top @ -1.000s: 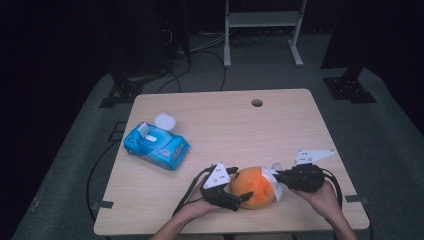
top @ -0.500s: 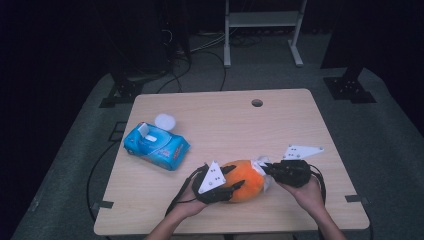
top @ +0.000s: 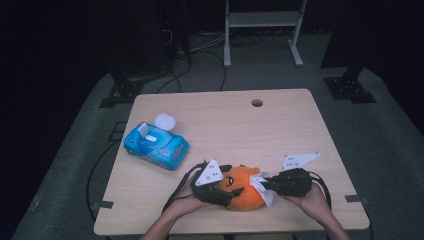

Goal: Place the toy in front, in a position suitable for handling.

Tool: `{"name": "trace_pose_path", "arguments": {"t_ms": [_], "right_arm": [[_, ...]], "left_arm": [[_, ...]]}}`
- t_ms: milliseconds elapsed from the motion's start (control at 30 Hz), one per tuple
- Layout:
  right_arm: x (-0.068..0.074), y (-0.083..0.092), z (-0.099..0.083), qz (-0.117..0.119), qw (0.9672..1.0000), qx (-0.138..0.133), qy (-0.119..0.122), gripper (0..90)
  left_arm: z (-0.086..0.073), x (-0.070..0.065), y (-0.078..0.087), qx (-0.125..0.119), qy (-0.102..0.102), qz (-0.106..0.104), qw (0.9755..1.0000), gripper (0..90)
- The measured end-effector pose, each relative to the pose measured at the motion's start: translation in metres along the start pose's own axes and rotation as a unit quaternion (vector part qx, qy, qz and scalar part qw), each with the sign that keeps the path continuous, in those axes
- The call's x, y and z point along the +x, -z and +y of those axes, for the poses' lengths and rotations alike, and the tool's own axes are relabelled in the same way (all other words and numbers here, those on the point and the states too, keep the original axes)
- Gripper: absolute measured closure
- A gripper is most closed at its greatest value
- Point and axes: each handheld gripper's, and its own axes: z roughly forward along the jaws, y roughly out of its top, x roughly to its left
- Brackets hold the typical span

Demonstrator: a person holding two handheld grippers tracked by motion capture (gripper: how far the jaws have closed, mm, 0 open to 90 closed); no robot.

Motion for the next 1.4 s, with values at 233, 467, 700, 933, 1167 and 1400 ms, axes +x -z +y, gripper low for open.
{"name": "trace_pose_path", "arguments": {"t_ms": [233, 467, 700, 933, 1167, 1400], "right_arm": [[0.005, -0.005, 0.0, 0.016, 0.9997, 0.013, 0.016, 82.4], [0.004, -0.01, -0.002, 0.007, 0.9997, 0.018, 0.014, 81.8], [-0.001, 0.0, 0.001, -0.014, 0.9998, -0.015, 0.0, 80.9], [-0.007, 0.006, 0.002, -0.049, 0.9982, -0.031, -0.015, 80.3], [-0.021, 0.015, 0.002, -0.065, 0.9942, -0.065, -0.055, 82.1], [-0.026, 0.011, -0.004, -0.069, 0.9942, -0.052, -0.064, 82.5]], "left_arm": [[-0.006, 0.001, -0.011, 0.0, -0.031, -0.015, 0.9994, 21.0], [-0.006, -0.004, -0.014, 0.044, -0.071, 0.004, 0.9965, 50.7], [0.003, -0.001, -0.01, 0.02, -0.067, 0.017, 0.9974, 56.8], [0.013, 0.007, -0.011, 0.016, -0.082, 0.039, 0.9957, 58.1], [0.022, 0.026, -0.02, 0.014, -0.094, 0.076, 0.9926, 57.9], [0.002, 0.04, -0.022, 0.004, -0.043, 0.075, 0.9962, 53.5]]}}
